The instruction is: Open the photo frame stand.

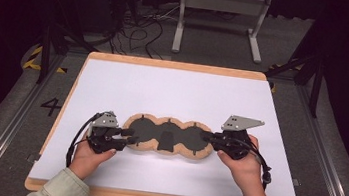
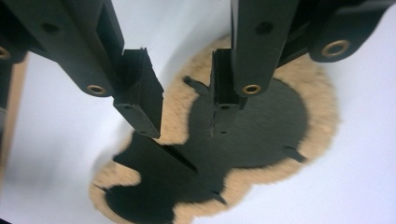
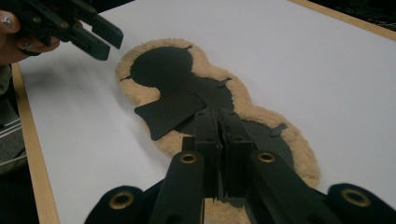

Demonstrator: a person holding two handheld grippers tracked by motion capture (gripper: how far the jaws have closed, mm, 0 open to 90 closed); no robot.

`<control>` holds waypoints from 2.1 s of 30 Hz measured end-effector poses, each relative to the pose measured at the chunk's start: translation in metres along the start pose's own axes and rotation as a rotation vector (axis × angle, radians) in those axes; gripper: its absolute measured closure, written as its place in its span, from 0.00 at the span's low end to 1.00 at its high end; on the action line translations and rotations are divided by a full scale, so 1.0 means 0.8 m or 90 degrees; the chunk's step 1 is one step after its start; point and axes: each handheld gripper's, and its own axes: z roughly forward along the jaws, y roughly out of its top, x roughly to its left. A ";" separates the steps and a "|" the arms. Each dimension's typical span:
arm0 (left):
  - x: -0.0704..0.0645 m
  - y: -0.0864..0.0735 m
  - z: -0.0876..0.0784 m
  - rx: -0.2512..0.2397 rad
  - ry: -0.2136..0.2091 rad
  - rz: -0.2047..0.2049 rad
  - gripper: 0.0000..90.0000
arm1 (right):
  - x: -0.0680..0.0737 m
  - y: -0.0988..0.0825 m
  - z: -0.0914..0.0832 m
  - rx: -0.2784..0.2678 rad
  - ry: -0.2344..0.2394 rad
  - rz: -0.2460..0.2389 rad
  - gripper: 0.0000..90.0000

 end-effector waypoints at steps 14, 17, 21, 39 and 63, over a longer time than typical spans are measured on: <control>0.008 -0.004 -0.003 -0.017 0.069 -0.016 0.69 | 0.026 -0.001 0.029 0.037 0.048 -0.037 0.96; 0.009 -0.005 -0.003 -0.017 0.070 -0.021 0.68 | 0.032 -0.002 0.037 0.050 0.059 -0.047 0.96; 0.011 -0.006 -0.003 -0.012 0.071 -0.021 0.68 | 0.038 -0.003 0.045 0.061 0.072 -0.056 0.95; 0.015 -0.011 -0.005 -0.006 0.080 -0.031 0.68 | 0.054 -0.017 0.089 0.164 0.125 -0.074 0.99; 0.017 -0.015 -0.009 -0.011 0.097 -0.031 0.68 | 0.049 -0.029 0.117 0.166 0.089 -0.042 1.00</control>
